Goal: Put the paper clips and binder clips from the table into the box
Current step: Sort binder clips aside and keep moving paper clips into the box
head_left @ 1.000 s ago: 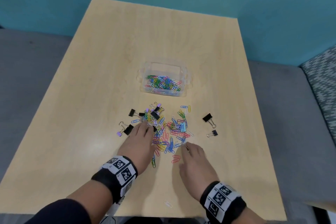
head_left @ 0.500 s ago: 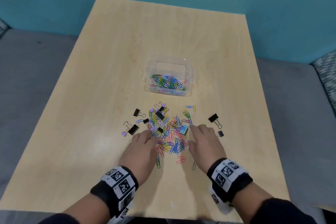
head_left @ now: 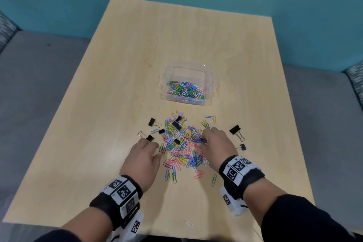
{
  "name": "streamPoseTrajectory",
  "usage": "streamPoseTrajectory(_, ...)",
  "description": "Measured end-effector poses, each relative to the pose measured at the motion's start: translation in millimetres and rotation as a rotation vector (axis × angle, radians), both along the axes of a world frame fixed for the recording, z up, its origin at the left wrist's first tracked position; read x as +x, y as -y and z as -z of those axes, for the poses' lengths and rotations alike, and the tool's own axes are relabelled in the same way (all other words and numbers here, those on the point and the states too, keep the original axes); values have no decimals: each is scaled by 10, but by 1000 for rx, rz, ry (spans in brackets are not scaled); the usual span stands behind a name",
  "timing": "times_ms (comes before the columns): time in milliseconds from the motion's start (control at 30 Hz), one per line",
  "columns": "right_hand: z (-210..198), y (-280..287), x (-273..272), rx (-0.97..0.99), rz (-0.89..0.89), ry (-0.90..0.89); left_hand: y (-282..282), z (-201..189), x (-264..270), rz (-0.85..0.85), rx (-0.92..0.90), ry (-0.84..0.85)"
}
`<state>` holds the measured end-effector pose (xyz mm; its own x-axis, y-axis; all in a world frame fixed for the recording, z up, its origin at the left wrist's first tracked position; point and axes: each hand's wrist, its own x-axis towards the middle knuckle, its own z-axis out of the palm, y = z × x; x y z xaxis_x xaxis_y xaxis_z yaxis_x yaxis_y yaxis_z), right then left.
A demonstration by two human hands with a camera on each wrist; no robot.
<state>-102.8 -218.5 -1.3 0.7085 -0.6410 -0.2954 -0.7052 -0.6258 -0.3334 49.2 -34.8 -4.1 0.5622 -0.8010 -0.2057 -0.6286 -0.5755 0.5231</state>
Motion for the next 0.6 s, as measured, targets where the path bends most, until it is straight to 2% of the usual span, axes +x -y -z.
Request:
streamPoseTrajectory(167,-136,24,-200,-248,-218,-8,-15,-8,-43,23,-5,-14)
streamPoseTrajectory(233,-173,77,-296,-189,-94,28,-11,-10,-58,38,-14,-13)
streamPoseTrajectory(333,-186,220,-446,76,362,92,-8,-4,-74,53,-13,-20)
streamPoseTrajectory(400,-167,308,-537,231,549,82,-17,8,-90,65,-10,-25)
streamPoseTrajectory(500,-151,373,-609,306,596,45,-44,24,-118,95,-7,-24)
streamPoseTrajectory(600,-220,368,-640,172,576,20,-83,20,-144,100,-8,-31)
